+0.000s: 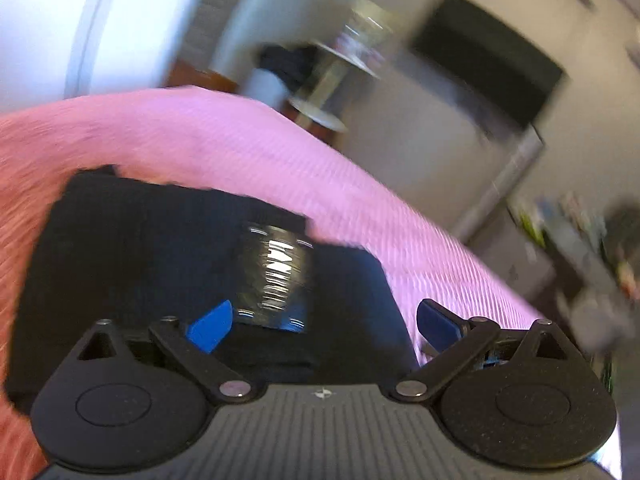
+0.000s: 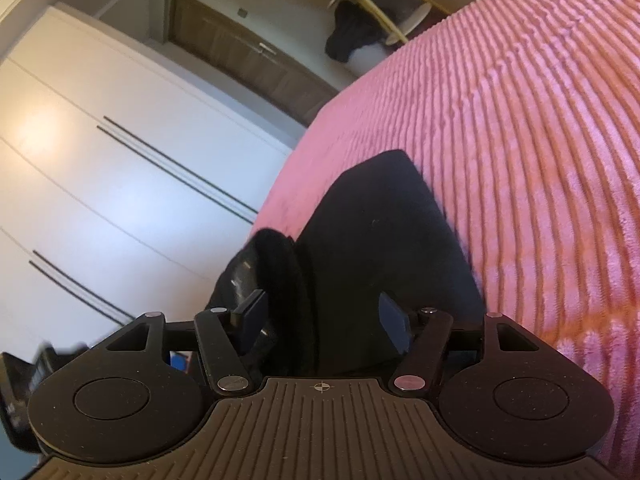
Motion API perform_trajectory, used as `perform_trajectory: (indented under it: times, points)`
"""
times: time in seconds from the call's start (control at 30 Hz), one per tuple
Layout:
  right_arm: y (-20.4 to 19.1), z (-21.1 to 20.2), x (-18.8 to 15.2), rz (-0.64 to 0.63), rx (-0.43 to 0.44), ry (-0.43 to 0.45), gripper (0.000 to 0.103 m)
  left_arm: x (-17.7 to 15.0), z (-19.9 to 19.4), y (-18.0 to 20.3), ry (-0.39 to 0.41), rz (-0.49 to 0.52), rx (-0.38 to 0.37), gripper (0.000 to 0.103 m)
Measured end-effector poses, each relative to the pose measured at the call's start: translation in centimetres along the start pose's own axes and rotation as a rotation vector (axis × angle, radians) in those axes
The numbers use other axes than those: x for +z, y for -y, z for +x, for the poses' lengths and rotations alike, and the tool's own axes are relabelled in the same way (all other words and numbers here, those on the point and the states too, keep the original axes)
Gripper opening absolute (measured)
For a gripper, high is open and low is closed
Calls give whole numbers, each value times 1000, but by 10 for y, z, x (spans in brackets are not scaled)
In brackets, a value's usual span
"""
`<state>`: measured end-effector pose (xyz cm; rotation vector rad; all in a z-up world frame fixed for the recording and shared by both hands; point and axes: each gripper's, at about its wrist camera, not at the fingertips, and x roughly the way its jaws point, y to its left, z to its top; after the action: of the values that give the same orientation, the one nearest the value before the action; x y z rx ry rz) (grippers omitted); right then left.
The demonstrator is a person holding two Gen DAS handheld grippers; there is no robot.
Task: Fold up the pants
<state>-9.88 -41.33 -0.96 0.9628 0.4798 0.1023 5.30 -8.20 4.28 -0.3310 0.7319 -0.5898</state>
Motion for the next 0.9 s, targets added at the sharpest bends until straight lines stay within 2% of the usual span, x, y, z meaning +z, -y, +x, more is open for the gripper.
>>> perform_trajectory:
  times: [0.07,0.27,0.37,0.4,0.47,0.53,0.73,0.9]
  points:
    - [-2,4,-2,-9,10,-17,69,-4,-13,-17,44,-65,98,99]
    - [-14,28,-13,-24,63,-135,69,-12,-41,-99,90,-224,397,99]
    - [-20,51,-17,-4,98,-212,70,-19,-51,-134,96,-303,472,99]
    - [-23,59,-18,-8,98,-233,71,-21,-49,-146,74,-335,483,99]
    - [-25,74,-19,-10,87,-277,74,-26,-49,-163,51,-419,435,99]
    - [-21,88,-20,14,60,-311,74,-28,-50,-171,50,-448,407,99]
    - [-8,119,-13,147,128,-372,75,-24,-49,-163,55,-347,428,99]
    - [-10,147,-9,180,184,-440,79,-23,-49,-162,50,-340,428,99]
